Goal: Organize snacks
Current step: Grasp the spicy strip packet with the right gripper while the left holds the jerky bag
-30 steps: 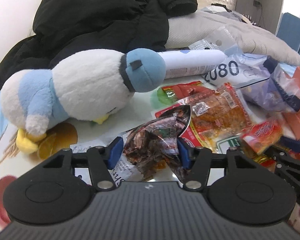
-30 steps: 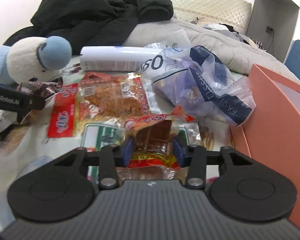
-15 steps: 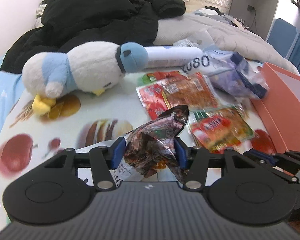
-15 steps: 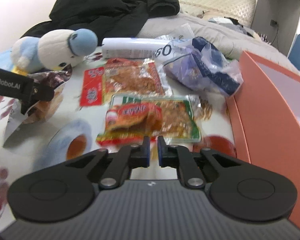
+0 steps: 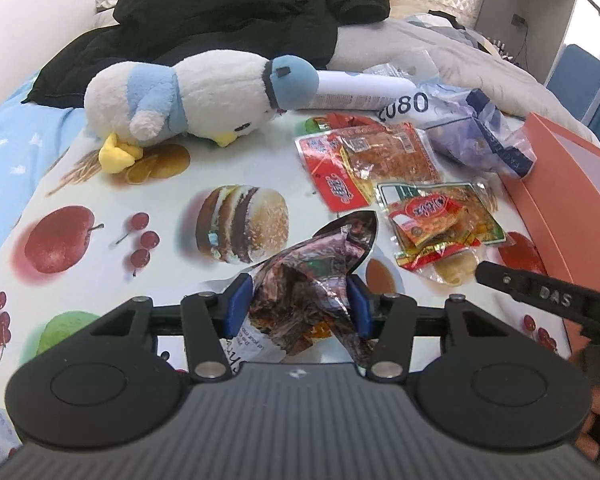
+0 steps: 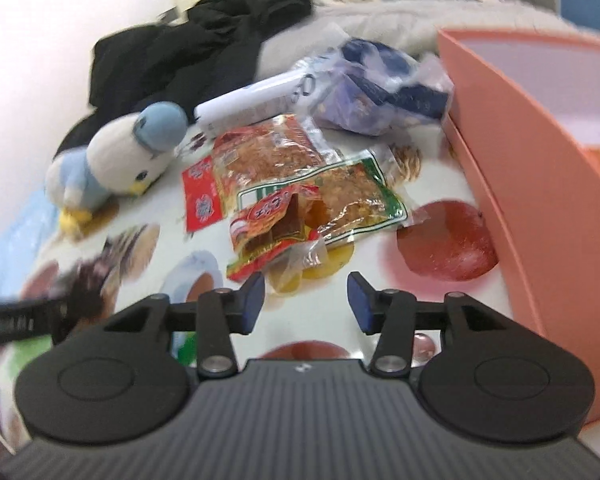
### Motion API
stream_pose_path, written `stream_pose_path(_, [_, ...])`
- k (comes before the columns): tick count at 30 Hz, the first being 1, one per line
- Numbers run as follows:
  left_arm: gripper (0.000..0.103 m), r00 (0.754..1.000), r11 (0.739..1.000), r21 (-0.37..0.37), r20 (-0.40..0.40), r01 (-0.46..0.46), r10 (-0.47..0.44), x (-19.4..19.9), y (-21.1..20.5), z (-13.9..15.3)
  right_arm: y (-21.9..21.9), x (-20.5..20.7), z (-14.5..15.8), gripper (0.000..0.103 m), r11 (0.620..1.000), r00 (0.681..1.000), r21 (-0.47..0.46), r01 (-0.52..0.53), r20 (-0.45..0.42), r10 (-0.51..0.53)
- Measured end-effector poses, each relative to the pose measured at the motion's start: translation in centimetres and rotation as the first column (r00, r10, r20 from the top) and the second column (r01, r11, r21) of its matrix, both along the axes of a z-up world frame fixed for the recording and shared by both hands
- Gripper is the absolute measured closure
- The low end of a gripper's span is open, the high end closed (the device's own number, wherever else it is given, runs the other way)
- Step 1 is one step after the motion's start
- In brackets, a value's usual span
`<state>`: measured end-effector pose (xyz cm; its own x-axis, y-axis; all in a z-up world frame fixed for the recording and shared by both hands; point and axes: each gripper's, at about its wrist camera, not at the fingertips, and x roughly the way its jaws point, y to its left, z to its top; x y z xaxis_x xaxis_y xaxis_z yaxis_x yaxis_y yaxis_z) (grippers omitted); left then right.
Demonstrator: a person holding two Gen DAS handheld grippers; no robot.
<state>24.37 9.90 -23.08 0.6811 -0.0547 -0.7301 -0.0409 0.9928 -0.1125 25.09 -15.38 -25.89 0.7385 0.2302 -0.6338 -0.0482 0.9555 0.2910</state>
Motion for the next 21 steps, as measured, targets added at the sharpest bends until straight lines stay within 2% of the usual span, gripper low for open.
stream_pose_path(3, [0.046, 1.0, 1.0, -0.002, 0.001, 0.002, -0.002, 0.3, 0.2, 0.1, -0.3, 1.3, -0.8, 0.053, 0.997, 0.999, 0.067, 0.032, -0.021, -0.031])
stream_pose_path(6, [0.047, 1.0, 1.0, -0.003, -0.011, 0.02, -0.02, 0.8, 0.2, -0.2, 0.3, 2.1, -1.0, 0.053, 0.997, 0.999, 0.064, 0.044, 0.003, -0.045])
stream_pose_path(10, [0.048, 0.999, 1.0, -0.003, -0.015, 0.03, -0.03, 1.2, -0.1, -0.5, 1.0, 3.5, -1.9, 0.055, 0.998, 0.999, 0.041, 0.05, -0.017, -0.05])
stream_pose_path(13, [0.048, 0.999, 0.999, -0.005, -0.012, 0.035, -0.035, 1.4, -0.3, -0.5, 1.2, 4.1, -2.5, 0.067, 0.998, 0.999, 0.046, 0.037, -0.023, -0.036])
stream_pose_path(14, [0.048, 0.999, 0.999, -0.006, -0.01, 0.037, -0.037, 1.4, -0.4, -0.4, 1.3, 4.2, -2.5, 0.078, 0.999, 0.999, 0.043, 0.03, -0.022, -0.029])
stream_pose_path(18, [0.048, 0.999, 0.999, -0.013, 0.002, 0.04, -0.04, 0.9, -0.8, 0.1, 1.6, 3.8, -1.7, 0.099, 1.0, 1.0, 0.021, 0.014, 0.002, -0.014])
stream_pose_path(21, [0.048, 0.999, 0.999, -0.025, 0.01, 0.045, -0.044, 0.2, -1.1, 0.7, 1.7, 3.0, -0.7, 0.1, 1.0, 1.0, 0.006, 0.004, 0.016, -0.004])
